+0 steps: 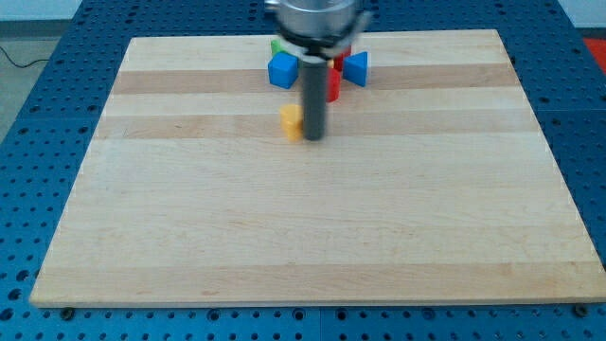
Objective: Place the yellow heart below the blue cube
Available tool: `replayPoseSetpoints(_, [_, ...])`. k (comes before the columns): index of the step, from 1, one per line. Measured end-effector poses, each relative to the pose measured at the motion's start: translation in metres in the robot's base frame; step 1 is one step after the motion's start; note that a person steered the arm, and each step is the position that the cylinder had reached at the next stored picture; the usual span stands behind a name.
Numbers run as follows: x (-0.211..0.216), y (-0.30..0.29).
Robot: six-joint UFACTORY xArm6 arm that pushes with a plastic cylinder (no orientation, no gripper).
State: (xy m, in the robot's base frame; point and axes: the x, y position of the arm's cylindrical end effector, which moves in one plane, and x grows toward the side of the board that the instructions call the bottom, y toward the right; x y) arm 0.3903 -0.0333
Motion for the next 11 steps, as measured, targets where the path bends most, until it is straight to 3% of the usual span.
replayPoseSetpoints(1, [-0.02, -0.015])
replayPoseSetpoints(2, [-0.013, -0.015])
replayPoseSetpoints(4, [0.034, -0.06])
replayPoseSetpoints(5, [0.014, -0.059])
replayPoseSetpoints(7, [-0.021, 0.001])
replayPoseSetpoints(9, [0.011, -0.082])
replayPoseSetpoints(10, [-0.015, -0.103])
replayPoseSetpoints(11, [-0.05, -0.069])
